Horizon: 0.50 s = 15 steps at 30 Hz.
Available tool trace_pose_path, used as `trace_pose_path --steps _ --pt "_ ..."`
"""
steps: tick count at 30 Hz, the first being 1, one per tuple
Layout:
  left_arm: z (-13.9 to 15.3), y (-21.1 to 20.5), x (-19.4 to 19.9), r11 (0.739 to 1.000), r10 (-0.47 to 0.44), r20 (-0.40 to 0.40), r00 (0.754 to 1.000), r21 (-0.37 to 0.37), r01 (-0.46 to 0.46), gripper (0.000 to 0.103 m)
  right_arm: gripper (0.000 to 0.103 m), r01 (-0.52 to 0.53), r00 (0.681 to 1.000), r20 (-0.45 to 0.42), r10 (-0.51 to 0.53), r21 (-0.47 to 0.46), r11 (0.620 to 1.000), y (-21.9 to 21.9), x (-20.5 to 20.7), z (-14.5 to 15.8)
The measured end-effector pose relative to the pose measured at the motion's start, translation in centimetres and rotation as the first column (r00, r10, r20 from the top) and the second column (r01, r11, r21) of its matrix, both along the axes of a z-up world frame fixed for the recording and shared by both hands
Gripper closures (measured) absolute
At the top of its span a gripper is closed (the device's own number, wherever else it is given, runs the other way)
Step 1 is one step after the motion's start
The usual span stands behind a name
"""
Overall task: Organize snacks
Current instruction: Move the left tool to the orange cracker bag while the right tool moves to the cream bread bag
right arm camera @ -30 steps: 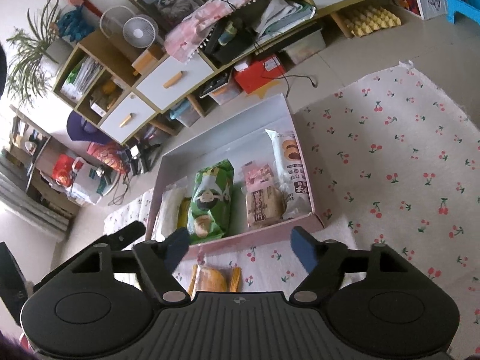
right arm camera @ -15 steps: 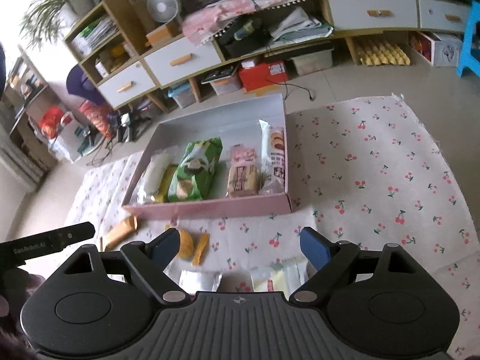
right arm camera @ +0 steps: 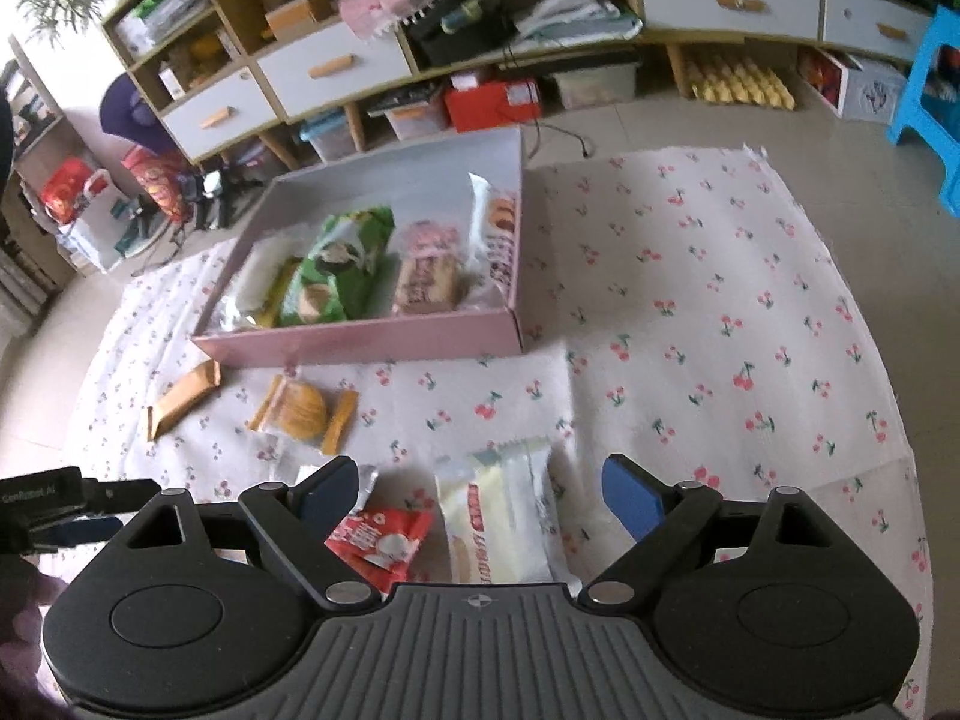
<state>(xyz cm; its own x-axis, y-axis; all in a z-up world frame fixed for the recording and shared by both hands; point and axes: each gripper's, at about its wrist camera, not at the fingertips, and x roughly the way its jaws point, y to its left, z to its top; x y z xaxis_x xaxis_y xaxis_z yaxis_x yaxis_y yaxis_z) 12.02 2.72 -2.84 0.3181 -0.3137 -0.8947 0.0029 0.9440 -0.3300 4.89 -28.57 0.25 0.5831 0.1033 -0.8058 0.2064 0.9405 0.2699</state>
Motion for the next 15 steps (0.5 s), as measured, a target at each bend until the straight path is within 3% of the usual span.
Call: trace_pose_path --steps 5,15 --pt "-1.3 -0.7 -0.4 0.999 -0.024 -0.061 0.998 -0.024 0.022 0.019 0.013 -0.013 0.996 -0.088 0.011 -0.022 1.000 0.1 0.4 -1.6" --pt "-1.8 -2.8 -1.3 0.993 -0.077 -0.031 0.997 0.083 0.079 0.028 0.013 -0.066 0.977 -0.210 0.047 -0.084 0.994 0.9 0.7 -4.3"
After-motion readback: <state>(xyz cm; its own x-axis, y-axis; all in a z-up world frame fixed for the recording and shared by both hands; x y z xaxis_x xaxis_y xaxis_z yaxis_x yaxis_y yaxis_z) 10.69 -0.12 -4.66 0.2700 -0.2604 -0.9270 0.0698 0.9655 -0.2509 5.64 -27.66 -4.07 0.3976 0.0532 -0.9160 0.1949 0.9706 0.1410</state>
